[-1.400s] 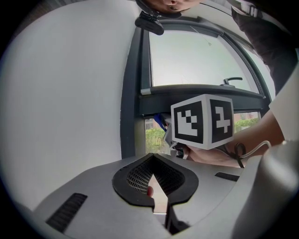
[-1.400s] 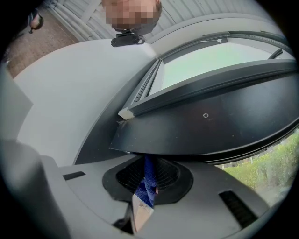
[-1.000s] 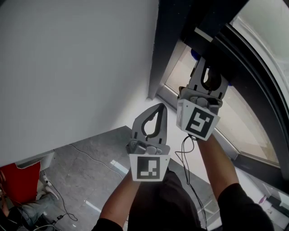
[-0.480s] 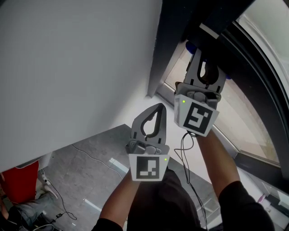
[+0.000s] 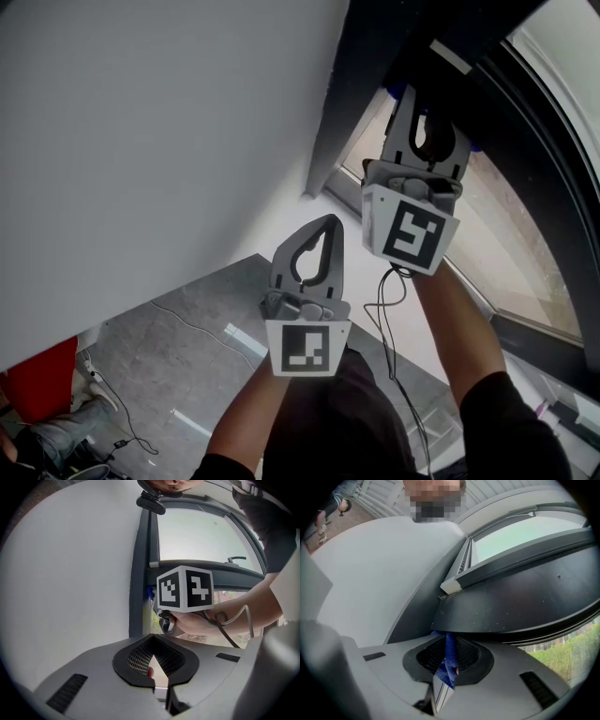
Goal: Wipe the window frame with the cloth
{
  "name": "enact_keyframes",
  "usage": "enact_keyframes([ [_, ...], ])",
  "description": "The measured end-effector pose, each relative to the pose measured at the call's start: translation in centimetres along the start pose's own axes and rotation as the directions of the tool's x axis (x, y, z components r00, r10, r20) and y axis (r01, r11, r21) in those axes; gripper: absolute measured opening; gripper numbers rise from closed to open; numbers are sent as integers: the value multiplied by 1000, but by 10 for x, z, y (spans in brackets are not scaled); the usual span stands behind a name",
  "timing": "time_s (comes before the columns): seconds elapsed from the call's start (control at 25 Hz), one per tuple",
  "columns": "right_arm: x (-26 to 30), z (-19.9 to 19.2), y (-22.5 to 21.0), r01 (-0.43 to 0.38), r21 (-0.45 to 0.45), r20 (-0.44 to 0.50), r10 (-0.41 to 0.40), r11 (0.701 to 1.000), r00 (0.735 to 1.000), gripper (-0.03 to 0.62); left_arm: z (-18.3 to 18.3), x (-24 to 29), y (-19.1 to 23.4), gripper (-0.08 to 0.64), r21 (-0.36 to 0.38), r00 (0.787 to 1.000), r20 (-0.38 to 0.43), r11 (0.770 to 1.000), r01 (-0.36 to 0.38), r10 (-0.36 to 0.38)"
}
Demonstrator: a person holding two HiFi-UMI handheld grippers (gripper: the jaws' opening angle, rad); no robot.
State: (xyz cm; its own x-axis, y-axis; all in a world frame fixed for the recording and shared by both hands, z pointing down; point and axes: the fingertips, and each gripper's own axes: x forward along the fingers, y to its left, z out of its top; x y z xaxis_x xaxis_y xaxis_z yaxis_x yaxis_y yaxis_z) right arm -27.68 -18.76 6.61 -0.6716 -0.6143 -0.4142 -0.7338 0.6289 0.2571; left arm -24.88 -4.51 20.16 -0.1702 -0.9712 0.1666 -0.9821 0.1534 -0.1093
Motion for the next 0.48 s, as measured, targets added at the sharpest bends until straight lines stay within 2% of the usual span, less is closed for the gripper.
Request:
enact_keyframes([
  [0.48, -7, -9, 8, -59, -7, 2, 59, 998, 998, 21, -16, -5, -5, 5, -27, 1000, -13, 1000, 9, -9],
])
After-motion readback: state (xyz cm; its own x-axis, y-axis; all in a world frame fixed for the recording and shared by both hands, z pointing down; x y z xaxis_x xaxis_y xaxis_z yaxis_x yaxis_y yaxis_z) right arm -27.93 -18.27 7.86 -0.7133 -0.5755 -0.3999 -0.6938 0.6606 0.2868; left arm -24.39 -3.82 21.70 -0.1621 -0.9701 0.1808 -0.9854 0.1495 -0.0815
